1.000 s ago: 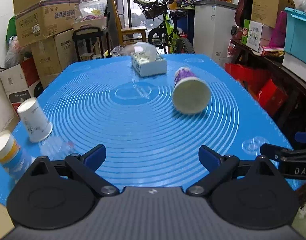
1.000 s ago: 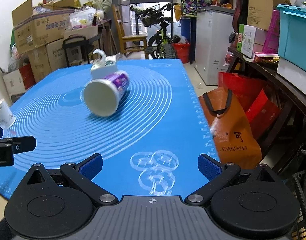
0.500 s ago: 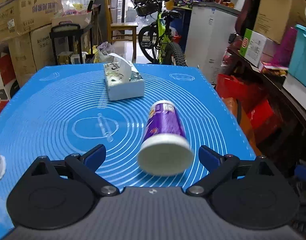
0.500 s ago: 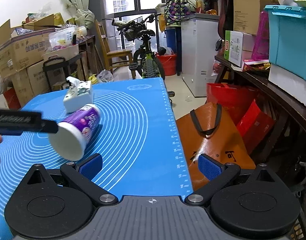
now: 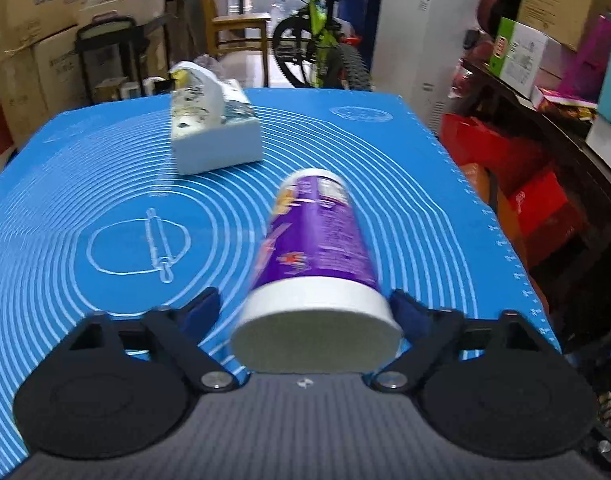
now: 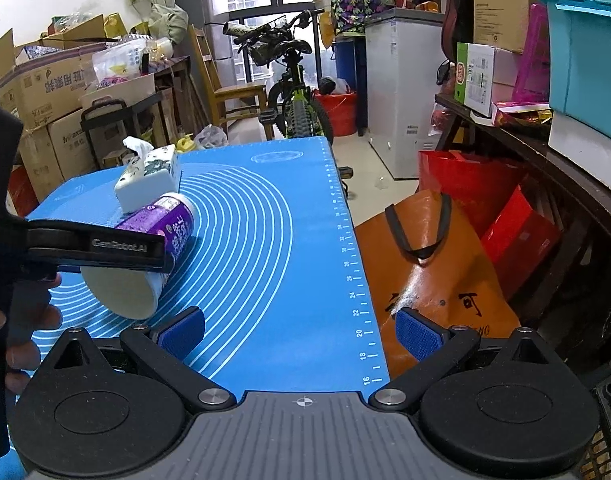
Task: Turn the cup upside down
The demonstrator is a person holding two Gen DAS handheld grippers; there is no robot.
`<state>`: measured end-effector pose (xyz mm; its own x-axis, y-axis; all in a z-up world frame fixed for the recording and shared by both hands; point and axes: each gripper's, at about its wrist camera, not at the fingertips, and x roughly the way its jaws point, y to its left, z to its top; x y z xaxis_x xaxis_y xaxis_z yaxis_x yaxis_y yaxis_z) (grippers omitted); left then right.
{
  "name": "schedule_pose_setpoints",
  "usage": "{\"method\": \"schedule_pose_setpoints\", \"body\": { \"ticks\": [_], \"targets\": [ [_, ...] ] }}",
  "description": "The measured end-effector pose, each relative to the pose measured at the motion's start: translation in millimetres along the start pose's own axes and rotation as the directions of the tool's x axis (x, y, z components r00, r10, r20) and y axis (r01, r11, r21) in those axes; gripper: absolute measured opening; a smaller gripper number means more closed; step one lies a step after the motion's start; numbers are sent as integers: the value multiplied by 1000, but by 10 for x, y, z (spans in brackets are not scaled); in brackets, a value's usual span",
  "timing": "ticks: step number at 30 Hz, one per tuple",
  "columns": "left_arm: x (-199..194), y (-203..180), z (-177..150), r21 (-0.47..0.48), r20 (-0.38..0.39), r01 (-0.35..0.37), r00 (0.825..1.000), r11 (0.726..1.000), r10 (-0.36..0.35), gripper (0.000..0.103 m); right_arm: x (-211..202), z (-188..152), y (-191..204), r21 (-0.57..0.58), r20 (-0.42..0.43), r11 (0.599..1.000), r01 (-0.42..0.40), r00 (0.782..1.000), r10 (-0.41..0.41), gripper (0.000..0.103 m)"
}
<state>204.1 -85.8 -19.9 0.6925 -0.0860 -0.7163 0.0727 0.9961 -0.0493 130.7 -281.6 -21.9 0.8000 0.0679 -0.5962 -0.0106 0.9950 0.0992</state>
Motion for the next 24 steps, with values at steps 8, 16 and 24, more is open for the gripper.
{"method": "schedule_pose_setpoints", "body": {
  "ticks": [8,16,24],
  "targets": [
    [-149,36,3,38,10,-34,999,999,34,77,-63,-21,18,-10,-8,1000,-3,1000,3,101],
    [-662,288,-293,43,20,-16,1000,999,15,77,-242,-33,170,-40,-1,999,-21,1000,21,101],
    [-863,410,-612,64,17,12,1000,998,-13,77,-335,-113,348,-67,-29,997,-31,999,29,101]
  ]
}}
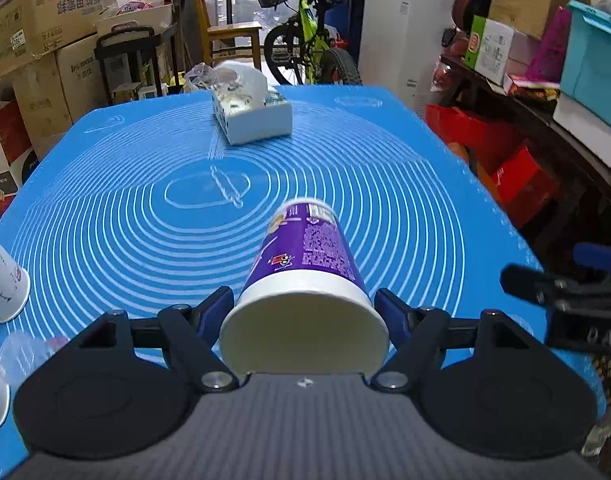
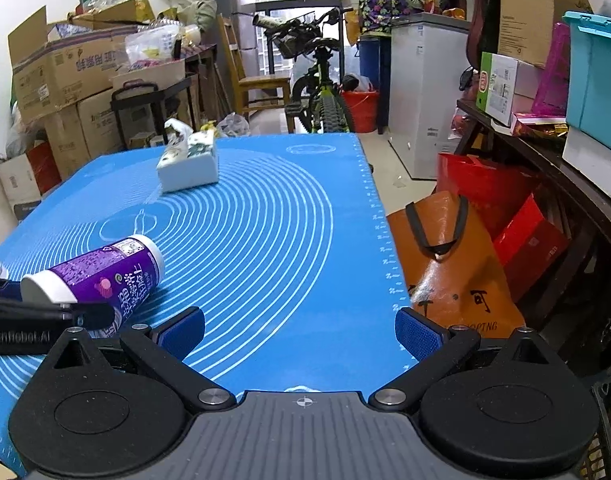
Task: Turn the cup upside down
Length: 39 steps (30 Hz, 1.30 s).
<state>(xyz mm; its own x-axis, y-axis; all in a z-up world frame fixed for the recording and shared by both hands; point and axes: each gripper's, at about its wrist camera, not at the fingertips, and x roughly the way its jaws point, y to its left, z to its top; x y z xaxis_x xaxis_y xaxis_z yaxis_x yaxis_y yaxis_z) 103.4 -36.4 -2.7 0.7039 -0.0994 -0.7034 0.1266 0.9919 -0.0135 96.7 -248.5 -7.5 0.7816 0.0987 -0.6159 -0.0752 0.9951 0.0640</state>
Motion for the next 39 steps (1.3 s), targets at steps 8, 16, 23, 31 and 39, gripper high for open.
{"method": "schedule_pose_setpoints", "body": {
  "ticks": [8,16,23,31,39],
  "targets": [
    [82,78,-87,-34,-27,21,999,999,-22,80,-6,-46,120,-21,-36,1000,-6,999,5,101],
    [30,157,-115,-61,-18,39,999,997,-40,92,-2,2,203,-36,-56,999,-12,998,10,101],
    [-173,354,-137,-92,31,20,999,996,-17,95,30,279,425,-21,-95,993,-117,989,114,101],
    [-285,682,-146,-144,44,46,998,989,-40,96,409,632,716,110,-234,959,-263,930,282,101],
    [-333,848,-188,-176,46,73,997,982,-65,97,890,603,868,268,-410,940,-211,858,310,101]
  ]
}}
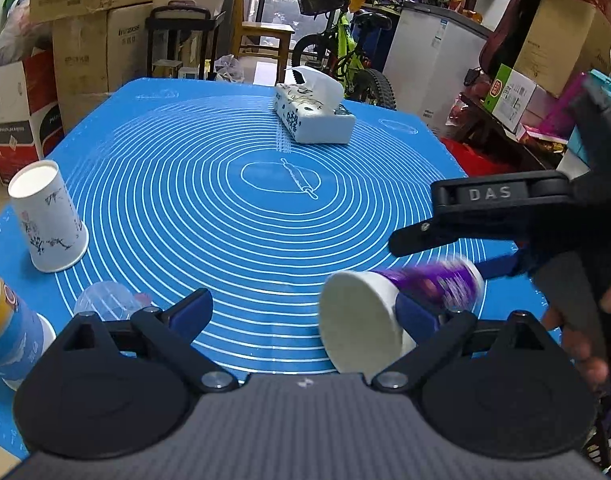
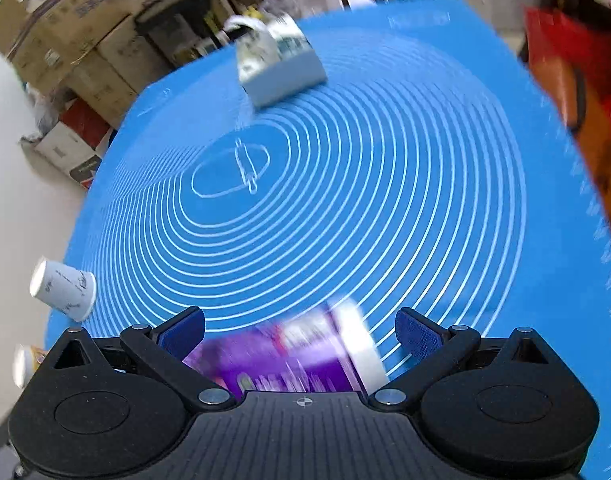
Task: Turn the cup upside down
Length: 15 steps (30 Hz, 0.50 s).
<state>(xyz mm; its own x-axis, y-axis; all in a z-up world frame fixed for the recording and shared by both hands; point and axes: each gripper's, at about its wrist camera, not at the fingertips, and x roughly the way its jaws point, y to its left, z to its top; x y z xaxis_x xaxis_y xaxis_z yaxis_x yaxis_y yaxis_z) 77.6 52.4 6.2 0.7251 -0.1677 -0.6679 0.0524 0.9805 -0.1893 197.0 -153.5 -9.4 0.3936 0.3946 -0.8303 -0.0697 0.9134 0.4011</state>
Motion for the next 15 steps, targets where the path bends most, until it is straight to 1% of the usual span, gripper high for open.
{"method": "schedule_pose_setpoints", "body": {
  "ticks": [4,6,8,10,12,15],
  "targets": [
    [7,1,-2,3,1,8,1000,1000,-8,98,146,-57,-84,86,-52,996,-15,998,19,99],
    [7,7,-10,6,1,12,1000,1000,-12,98,111,-109,-151,129,-58,991,-37,997,44,99],
    [11,11,-15,8,2,11,1000,1000,-11,98,-46,-128,-176,128,-15,991,-47,999,49,99],
    [19,5,-10,10,-1,13,1000,1000,-13,98,-238,-154,-174,105,35,994,-26,999,22,99],
    [27,-21,-12,15,-3,14,1000,1000,-14,98,-405,-201,-198,107,68,994,-17,998,10,100],
    [31,-45,-35,24,-4,17,1000,1000,-17,98,-560,-311,-296,154,87,987,-43,996,30,100]
  ]
}}
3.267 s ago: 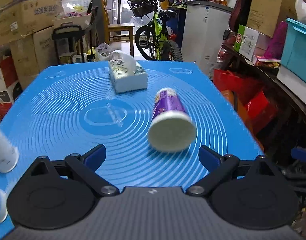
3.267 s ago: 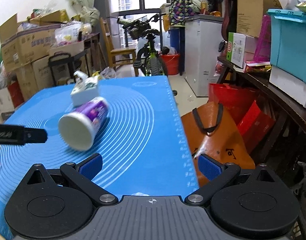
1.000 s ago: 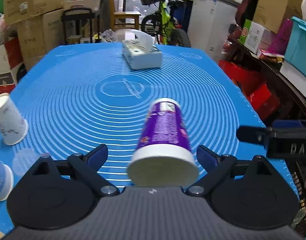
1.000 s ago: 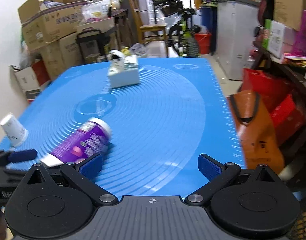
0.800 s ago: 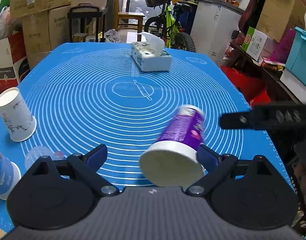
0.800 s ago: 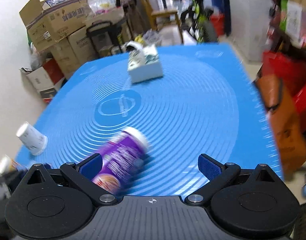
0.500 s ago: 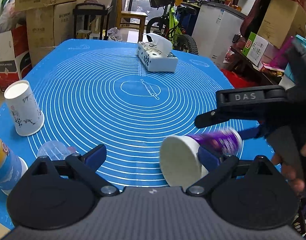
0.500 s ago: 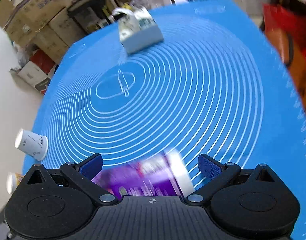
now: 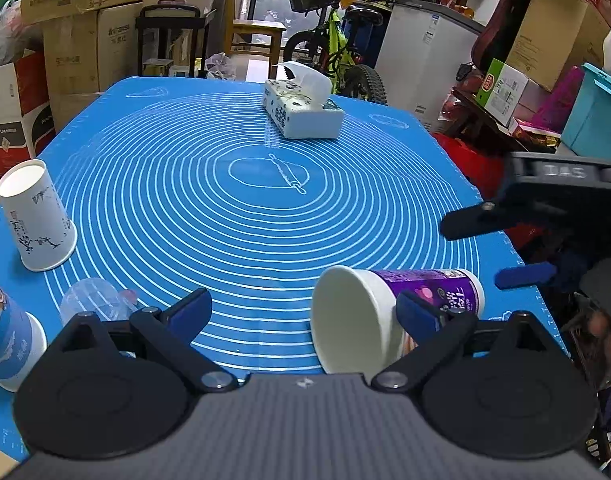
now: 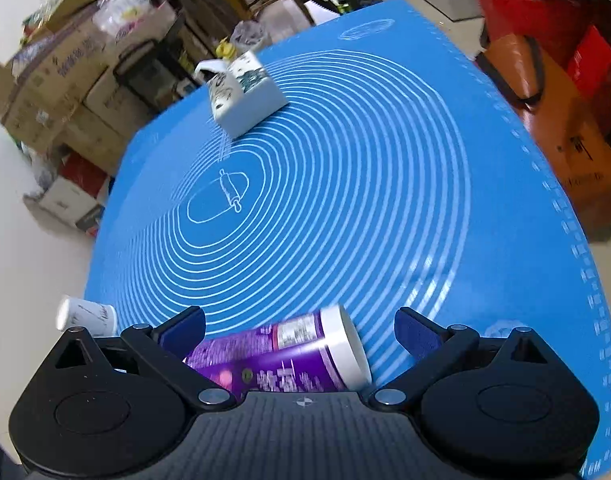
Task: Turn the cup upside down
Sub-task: 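Grasp the purple cup body with the right gripper and lift it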
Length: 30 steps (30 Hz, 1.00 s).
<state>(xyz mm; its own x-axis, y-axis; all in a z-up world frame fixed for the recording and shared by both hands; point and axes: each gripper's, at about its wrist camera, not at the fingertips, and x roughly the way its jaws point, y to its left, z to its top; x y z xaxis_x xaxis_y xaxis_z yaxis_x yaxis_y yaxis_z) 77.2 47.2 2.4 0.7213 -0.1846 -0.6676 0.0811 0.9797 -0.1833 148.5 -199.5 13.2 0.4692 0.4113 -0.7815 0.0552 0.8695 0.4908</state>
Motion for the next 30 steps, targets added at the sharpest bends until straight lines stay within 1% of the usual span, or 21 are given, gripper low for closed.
{"method": "schedule_pose_setpoints", "body": {
  "ticks": [2,4,7,10,11,13,14,15,16,18,20,24,26,27,30],
  "targets": [
    [-12,-25,-14,5,5,2,1000,1000,-2,98,-25,-78,-95,66,-4,997,-29,1000,29,100],
    [-28,-35,-10,6,10,2,1000,1000,-2,98,44,-159,-189,152,-26,987,-56,998,61,100],
    [-44,-44,3,9,14,0,1000,1000,0,98,229,-268,-324,289,-46,954,-75,995,92,99],
    [-36,-59,12,19,11,-9,1000,1000,9,98,381,-389,-415,401,-50,911,-98,990,129,96],
    [-25,-60,13,21,9,-11,1000,1000,11,98,399,-420,-424,426,-29,898,-113,990,139,98],
    [-7,-61,19,22,6,-15,1000,1000,14,98,411,-450,-417,447,-10,887,-114,991,132,94],
    [1,-58,22,21,4,-16,1000,1000,16,98,423,-461,-406,449,-3,886,-113,992,128,94],
    [6,-59,24,19,3,-16,1000,1000,16,98,432,-458,-380,440,-3,892,-105,993,118,90],
    [10,-62,25,19,3,-14,1000,1000,14,98,421,-450,-355,424,-7,901,-94,994,107,83],
    [9,-68,19,19,2,-12,1000,1000,12,98,413,-454,-325,391,2,915,-97,995,105,82],
    [6,-81,18,22,1,-10,1000,1000,10,98,439,-445,-302,387,13,916,-101,994,104,82],
    [-20,-108,10,39,6,-10,1000,999,10,98,340,-402,-267,330,47,936,-121,993,112,77],
    [-31,-109,25,36,11,-10,1000,999,9,98,248,-349,-206,275,87,952,-132,990,112,73],
    [-38,-107,34,34,14,-9,1000,999,9,98,192,-311,-152,228,117,966,-119,989,94,71],
    [-61,-117,55,33,24,-8,1000,999,8,98,25,-248,-61,108,203,991,-81,977,58,69]
  ]
}}
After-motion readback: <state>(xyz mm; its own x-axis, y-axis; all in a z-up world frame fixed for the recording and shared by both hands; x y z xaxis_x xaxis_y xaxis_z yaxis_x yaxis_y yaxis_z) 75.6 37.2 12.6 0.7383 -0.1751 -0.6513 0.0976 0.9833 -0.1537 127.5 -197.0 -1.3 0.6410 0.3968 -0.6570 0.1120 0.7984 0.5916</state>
